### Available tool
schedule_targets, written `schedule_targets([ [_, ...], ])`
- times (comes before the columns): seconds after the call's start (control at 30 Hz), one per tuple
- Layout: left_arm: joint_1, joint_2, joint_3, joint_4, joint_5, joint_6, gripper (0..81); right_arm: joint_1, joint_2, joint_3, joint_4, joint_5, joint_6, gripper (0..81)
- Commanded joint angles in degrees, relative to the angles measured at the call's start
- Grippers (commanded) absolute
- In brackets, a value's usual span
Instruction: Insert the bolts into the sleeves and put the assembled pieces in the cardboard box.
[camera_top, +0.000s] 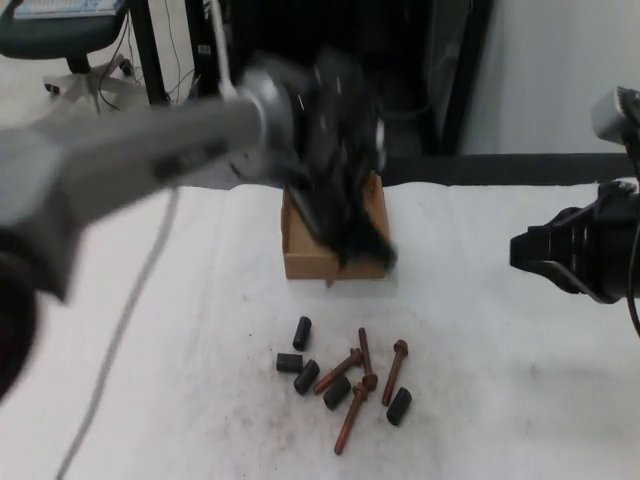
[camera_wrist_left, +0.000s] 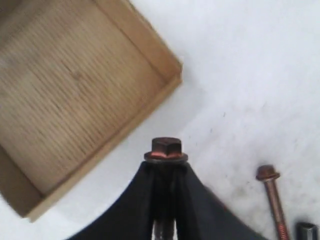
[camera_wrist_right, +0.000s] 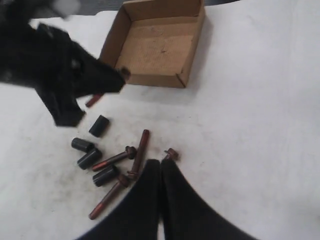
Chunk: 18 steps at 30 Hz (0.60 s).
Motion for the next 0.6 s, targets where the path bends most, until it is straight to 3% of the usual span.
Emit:
schedule_targets([
  [0.0, 1.3, -8.7, -0.3, -0.7, -0.1, -2.9, 0.3, 0.5, 1.5, -0.7, -1.8, -9.5, -3.8, 0.8],
  [0.2, 5.9, -26.5, 11.4, -0.5, -2.5, -2.9, 0.3, 4.8, 4.7, -2.0, -3.8, -9.8, -2.4, 0.8],
  [0.43, 12.8, -55.6, 40.9, -6.4, -2.0, -8.1, 0.3, 14.8, 13.4, -8.8, -1.4, -5.8, -2.5, 0.8],
  [0.57, 14.8, -71.2, 57.3, -15.8, 2.8, -14.6, 0.3, 20.0, 22.3, -16.3, 3.6, -3.0, -3.9, 0.8],
])
